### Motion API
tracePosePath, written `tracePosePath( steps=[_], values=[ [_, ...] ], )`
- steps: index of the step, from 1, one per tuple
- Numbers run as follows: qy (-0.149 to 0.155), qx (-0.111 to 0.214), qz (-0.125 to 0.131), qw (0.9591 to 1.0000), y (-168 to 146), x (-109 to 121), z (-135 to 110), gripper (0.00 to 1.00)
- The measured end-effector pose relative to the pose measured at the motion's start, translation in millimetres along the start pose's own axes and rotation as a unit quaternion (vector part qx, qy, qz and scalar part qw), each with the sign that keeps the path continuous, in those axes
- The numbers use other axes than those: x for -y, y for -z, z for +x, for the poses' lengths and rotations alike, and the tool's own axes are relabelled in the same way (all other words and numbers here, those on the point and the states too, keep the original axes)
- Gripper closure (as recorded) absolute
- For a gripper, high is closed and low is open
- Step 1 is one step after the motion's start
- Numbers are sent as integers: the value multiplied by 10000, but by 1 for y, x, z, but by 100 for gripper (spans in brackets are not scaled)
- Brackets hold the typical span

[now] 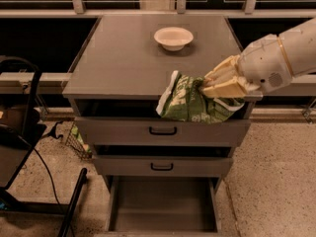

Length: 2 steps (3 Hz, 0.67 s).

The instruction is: Place green jalapeno chip bag into bottom drawer

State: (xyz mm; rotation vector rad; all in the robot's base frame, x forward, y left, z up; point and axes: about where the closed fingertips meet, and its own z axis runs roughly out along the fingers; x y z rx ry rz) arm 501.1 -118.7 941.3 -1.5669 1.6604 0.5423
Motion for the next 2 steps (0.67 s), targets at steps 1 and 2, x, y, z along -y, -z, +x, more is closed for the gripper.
tracePosePath(
  steps=[1,2],
  values=[
    [203,-64,122,9997,-27,-21,26,100],
    [248,-277,224,9991,-69,-35,65,100]
  ],
)
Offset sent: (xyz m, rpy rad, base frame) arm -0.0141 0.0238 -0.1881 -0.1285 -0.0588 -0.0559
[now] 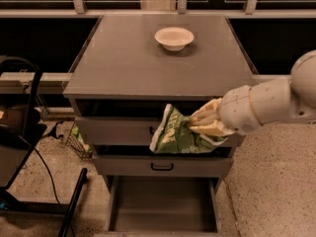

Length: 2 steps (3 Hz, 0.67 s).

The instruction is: Place green jalapeno chip bag into bottom drawer

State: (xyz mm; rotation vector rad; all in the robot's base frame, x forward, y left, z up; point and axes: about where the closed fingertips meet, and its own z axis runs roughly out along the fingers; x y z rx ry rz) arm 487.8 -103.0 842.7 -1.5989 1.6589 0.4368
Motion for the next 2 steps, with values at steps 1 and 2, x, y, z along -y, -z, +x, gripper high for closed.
tracePosePath(
  steps=[1,2],
  values=[
    [-121,-433,-42,9990,-54,-24,49,100],
    [-94,-440,-46,9990,-58,-26,53,100]
  ],
)
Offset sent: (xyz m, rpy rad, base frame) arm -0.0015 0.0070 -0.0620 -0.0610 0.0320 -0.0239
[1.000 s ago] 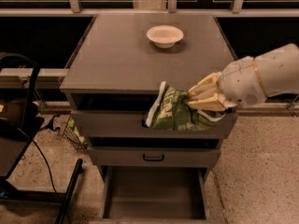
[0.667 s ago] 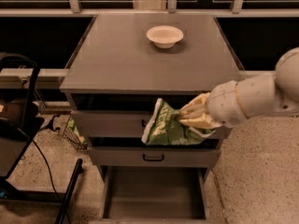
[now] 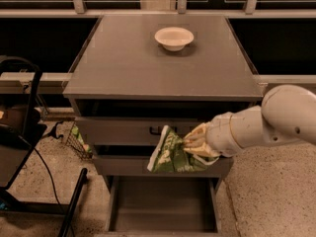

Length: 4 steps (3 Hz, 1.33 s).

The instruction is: Place green jalapeno chip bag into bottom drawer

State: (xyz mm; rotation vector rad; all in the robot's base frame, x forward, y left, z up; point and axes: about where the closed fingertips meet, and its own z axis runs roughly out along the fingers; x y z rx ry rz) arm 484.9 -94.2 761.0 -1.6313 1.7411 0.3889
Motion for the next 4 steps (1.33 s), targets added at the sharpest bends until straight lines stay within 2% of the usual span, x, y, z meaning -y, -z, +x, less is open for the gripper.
tracePosePath(
  steps=[1,4],
  values=[
    [114,-32,-12,9999,-16,-6,12,100],
    [276,-6,-91,9996,-119,-39,95,100]
  ],
)
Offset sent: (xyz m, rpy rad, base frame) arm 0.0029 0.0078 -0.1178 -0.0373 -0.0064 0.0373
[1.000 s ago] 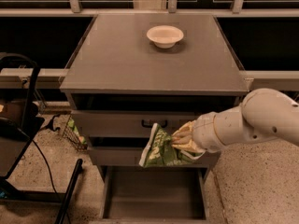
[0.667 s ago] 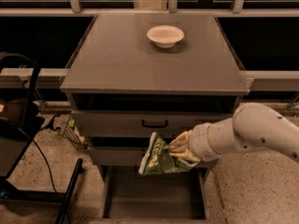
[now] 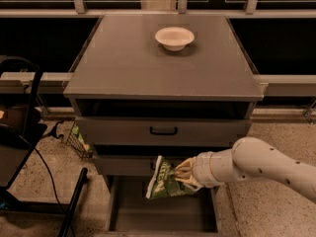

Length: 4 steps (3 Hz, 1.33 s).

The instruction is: Place green jalapeno chip bag into bottom drawer

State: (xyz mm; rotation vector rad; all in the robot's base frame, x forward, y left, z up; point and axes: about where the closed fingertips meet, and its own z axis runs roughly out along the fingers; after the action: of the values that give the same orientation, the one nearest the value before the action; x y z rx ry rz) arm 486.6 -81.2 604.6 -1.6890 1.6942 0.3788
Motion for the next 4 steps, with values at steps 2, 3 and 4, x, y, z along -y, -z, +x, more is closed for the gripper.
tracePosePath(
  steps=[2,3,4],
  values=[
    [40,74,-93,9999,-48,-20,39,100],
    [88,121,-181,9997,-76,-27,53,100],
    [79,163,-302,9994,-114,-37,73,100]
  ],
)
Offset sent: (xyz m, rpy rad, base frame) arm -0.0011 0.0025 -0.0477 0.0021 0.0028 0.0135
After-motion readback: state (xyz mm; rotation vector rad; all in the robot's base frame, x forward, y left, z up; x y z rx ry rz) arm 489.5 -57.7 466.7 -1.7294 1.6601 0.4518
